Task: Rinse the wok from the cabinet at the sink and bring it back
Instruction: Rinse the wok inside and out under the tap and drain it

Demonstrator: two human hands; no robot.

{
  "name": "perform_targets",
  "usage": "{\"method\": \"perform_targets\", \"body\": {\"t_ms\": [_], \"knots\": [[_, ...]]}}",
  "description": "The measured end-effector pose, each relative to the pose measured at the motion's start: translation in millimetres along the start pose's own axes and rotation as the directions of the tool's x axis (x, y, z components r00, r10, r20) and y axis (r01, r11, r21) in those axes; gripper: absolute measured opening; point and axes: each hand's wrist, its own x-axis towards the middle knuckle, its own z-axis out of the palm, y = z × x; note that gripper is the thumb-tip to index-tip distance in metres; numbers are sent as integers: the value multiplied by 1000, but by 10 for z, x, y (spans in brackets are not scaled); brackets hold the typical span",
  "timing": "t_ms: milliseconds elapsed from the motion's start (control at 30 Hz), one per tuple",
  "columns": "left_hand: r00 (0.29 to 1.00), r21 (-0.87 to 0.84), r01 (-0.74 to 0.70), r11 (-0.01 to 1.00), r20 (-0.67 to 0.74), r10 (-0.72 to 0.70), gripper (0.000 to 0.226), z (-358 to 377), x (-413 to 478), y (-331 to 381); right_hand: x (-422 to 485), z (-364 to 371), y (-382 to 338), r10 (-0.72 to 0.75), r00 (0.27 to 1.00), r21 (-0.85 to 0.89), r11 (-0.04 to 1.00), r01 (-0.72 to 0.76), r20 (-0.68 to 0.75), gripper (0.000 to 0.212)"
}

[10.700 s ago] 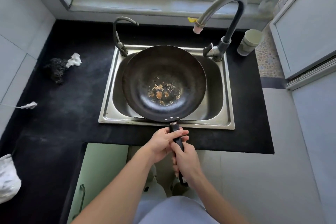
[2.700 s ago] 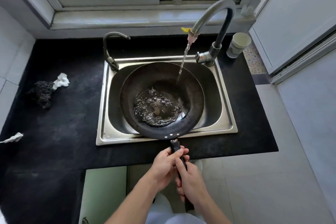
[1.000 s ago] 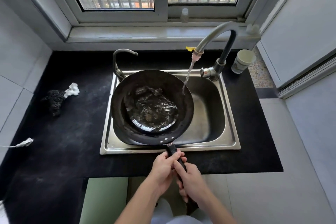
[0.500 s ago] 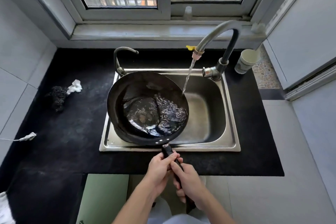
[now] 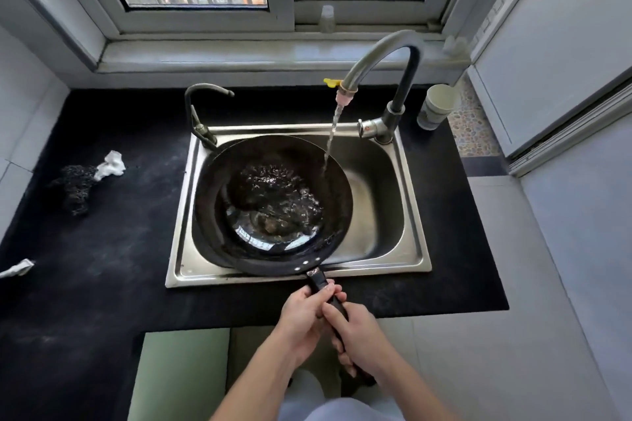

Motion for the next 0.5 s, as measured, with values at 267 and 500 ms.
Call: {"method": "perform_targets", "body": {"t_ms": [267, 500], "knots": [[992, -22, 75, 997, 99, -72, 22, 182, 96, -118, -94, -145, 76, 46, 989, -25, 998, -49, -138, 39], [984, -36, 105, 994, 149, -98, 19, 361, 224, -63, -13, -346, -16, -47, 972, -295, 955, -25, -232, 32]]}}
